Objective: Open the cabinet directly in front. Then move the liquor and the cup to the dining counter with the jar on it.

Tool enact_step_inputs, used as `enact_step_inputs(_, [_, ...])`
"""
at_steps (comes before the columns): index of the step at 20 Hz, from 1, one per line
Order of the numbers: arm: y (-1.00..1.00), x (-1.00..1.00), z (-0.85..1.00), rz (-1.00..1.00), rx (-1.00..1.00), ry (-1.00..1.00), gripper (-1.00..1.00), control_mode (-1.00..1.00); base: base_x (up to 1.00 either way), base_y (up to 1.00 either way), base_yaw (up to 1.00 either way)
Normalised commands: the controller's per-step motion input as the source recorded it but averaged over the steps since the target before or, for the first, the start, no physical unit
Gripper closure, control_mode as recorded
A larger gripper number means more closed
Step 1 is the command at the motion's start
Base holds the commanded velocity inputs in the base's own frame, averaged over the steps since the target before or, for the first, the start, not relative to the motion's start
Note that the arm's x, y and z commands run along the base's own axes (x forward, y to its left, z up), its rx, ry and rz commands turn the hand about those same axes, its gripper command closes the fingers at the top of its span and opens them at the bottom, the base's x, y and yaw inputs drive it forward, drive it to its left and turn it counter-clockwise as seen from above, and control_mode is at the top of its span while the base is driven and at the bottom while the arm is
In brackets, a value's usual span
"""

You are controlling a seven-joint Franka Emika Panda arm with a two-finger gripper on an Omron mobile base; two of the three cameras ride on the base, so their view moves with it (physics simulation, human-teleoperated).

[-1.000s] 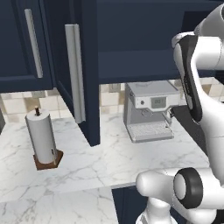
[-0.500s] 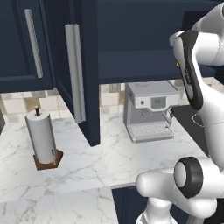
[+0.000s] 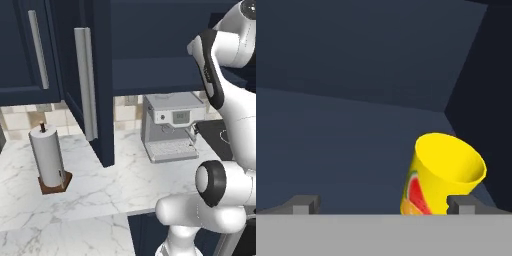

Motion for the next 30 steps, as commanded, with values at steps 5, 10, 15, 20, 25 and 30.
enact_step_inputs(5, [0.0, 0.09, 0.0, 0.01, -0.01, 0.05, -1.0, -1.0, 0.0, 0.0, 0.0])
enact_step_inputs(10, [-0.08, 0.01, -0.05, 0.0, 0.0, 0.0, -1.0, -1.0, 0.0, 0.0, 0.0])
enact_step_inputs(15, [-0.11, 0.17, -0.02, 0.0, 0.0, 0.0, -1.0, -1.0, 0.0, 0.0, 0.0])
enact_step_inputs(20, [-0.05, 0.21, 0.0, 0.0, 0.0, 0.0, -1.0, -1.0, 0.0, 0.0, 0.0])
enact_step_inputs(25, [-0.12, 0.34, 0.0, 0.0, 0.0, 0.0, -1.0, -1.0, 0.0, 0.0, 0.0])
enact_step_inputs(30, [-0.11, 0.17, 0.0, 0.0, 0.0, 0.0, -1.0, -1.0, 0.0, 0.0, 0.0])
